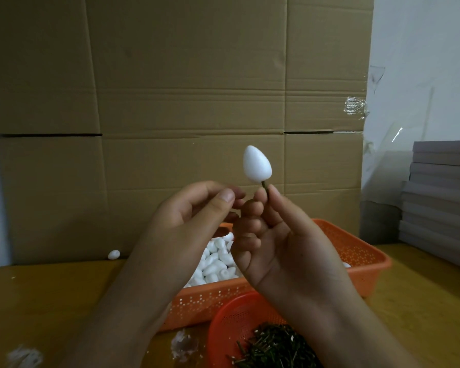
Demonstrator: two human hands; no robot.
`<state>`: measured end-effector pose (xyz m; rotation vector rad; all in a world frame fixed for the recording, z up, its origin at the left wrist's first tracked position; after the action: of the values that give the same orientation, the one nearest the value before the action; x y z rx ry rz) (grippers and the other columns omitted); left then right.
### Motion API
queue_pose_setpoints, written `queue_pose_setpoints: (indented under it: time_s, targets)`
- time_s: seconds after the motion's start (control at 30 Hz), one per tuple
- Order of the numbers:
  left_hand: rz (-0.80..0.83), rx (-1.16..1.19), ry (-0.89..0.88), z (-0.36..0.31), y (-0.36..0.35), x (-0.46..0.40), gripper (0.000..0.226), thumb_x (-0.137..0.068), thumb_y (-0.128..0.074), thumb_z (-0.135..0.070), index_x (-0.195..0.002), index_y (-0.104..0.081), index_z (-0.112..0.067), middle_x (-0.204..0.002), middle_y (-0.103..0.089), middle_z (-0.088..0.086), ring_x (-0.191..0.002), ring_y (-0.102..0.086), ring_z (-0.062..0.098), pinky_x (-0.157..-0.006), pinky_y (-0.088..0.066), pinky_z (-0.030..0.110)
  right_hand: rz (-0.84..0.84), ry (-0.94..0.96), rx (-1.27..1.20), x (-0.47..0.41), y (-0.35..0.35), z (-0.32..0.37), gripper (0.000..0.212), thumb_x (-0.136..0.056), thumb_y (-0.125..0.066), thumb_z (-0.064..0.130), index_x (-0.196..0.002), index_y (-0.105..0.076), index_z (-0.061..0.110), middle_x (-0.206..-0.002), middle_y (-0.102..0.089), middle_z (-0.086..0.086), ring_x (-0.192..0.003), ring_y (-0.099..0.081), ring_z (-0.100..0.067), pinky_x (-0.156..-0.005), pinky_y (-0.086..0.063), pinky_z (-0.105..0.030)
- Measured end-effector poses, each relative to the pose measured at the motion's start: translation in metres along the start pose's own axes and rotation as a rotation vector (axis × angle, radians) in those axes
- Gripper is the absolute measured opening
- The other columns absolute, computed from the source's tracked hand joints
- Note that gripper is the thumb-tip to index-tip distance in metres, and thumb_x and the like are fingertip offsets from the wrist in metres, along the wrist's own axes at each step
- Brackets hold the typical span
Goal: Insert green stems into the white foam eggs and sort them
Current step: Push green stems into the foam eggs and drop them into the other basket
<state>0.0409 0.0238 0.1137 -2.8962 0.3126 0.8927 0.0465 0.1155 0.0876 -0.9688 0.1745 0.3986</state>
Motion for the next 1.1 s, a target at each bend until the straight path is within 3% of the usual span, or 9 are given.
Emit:
queue_pose_setpoints:
  time_s: [0.23,0.37,0.43,0.57,0.73,0.87,0.97,1.03,1.1]
  targets:
    - [0.035,0.145,0.051,0.000,-0.008,0.002,0.032,-0.070,-0.063,-0.034,-0.091,-0.075,-0.012,-0.090,-0.073,0.011,-0.074,-0.071,0.019,-0.061,-0.057,0.028,0.081,-0.041,-0.044,0.000,-0.008,-0.007,0.026,-0.092,-0.056,0.023,-0.069,-0.063,0.014,-0.061,-0.052,0.004,-0.047,-0.046,-0.005,-0.044,-0.040,-0.015]
    - [0.095,0.268,0.097,-0.003,-0.017,0.007,0.028,-0.067,-0.065,-0.030,-0.085,-0.077,-0.014,-0.070,-0.070,0.010,-0.052,-0.066,0.018,-0.045,-0.052,0.024,0.131,-0.107,-0.081,0.000,-0.014,-0.018,0.024,-0.088,-0.052,0.027,-0.068,-0.060,0.015,-0.059,-0.048,0.006,-0.043,-0.044,-0.002,-0.042,-0.038,-0.013]
    - [0.113,0.271,0.131,-0.002,-0.018,0.008,0.031,-0.066,-0.066,-0.032,-0.089,-0.077,-0.015,-0.069,-0.070,0.008,-0.048,-0.065,0.015,-0.042,-0.051,0.022,0.137,-0.140,-0.099,0.001,-0.016,-0.025,0.026,-0.088,-0.052,0.026,-0.067,-0.059,0.014,-0.057,-0.048,0.006,-0.042,-0.044,-0.003,-0.040,-0.038,-0.013]
    - [0.145,0.156,0.178,0.003,-0.017,0.009,0.039,-0.062,-0.067,-0.039,-0.095,-0.078,-0.022,-0.088,-0.073,0.017,-0.057,-0.067,0.011,-0.040,-0.049,0.018,0.137,-0.190,-0.148,0.002,-0.020,-0.038,0.024,-0.087,-0.054,0.023,-0.065,-0.054,0.013,-0.054,-0.047,0.004,-0.039,-0.045,-0.005,-0.039,-0.038,-0.014]
    - [0.125,0.120,0.215,0.005,-0.014,0.008,0.039,-0.058,-0.068,-0.041,-0.088,-0.077,-0.017,-0.058,-0.063,0.001,-0.038,-0.056,0.010,-0.035,-0.045,0.018,0.174,-0.201,-0.091,0.004,-0.020,-0.043,0.025,-0.086,-0.054,0.019,-0.062,-0.054,0.015,-0.052,-0.046,0.004,-0.040,-0.044,-0.005,-0.040,-0.037,-0.015]
    - [0.055,0.097,0.180,0.003,-0.007,0.006,0.029,-0.063,-0.071,-0.036,-0.082,-0.074,-0.013,-0.054,-0.059,0.002,-0.035,-0.052,0.016,-0.037,-0.046,0.024,0.140,-0.159,0.087,0.001,-0.011,-0.040,0.034,-0.094,-0.052,0.025,-0.061,-0.054,0.017,-0.052,-0.046,0.004,-0.042,-0.042,-0.006,-0.041,-0.036,-0.016]
    - [-0.092,-0.111,-0.019,-0.012,0.012,0.001,0.007,-0.074,-0.074,-0.029,-0.074,-0.071,-0.022,-0.061,-0.067,-0.001,-0.051,-0.062,0.009,-0.045,-0.049,0.019,-0.063,-0.065,0.267,-0.004,0.012,-0.026,0.028,-0.085,-0.053,0.027,-0.059,-0.055,0.016,-0.050,-0.046,0.002,-0.040,-0.039,-0.007,-0.040,-0.035,-0.018]
    - [-0.220,-0.380,-0.174,-0.027,0.024,0.004,0.014,-0.068,-0.074,-0.042,-0.074,-0.068,-0.030,-0.067,-0.068,-0.012,-0.062,-0.064,-0.001,-0.054,-0.043,0.007,-0.164,0.062,0.398,-0.005,0.023,-0.006,0.022,-0.089,-0.052,0.024,-0.071,-0.058,0.013,-0.053,-0.049,0.000,-0.042,-0.042,-0.009,-0.041,-0.036,-0.019]
    - [-0.307,-0.664,-0.291,-0.040,0.027,0.009,0.017,-0.070,-0.075,-0.044,-0.072,-0.064,-0.031,-0.073,-0.065,-0.016,-0.075,-0.060,-0.003,-0.061,-0.039,0.004,-0.188,0.236,0.568,-0.001,0.023,0.018,0.015,-0.090,-0.057,0.025,-0.090,-0.063,0.012,-0.063,-0.057,-0.003,-0.049,-0.049,-0.011,-0.046,-0.041,-0.021]
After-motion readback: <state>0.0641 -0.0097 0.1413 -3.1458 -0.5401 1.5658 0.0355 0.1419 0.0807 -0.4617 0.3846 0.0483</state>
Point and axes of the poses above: each hand's wrist, its own x-axis away from the middle knuckle, its own y-axis out of the back of the hand, z = x × y, the point moved 9 cm from there along -x, towards the middle knuckle
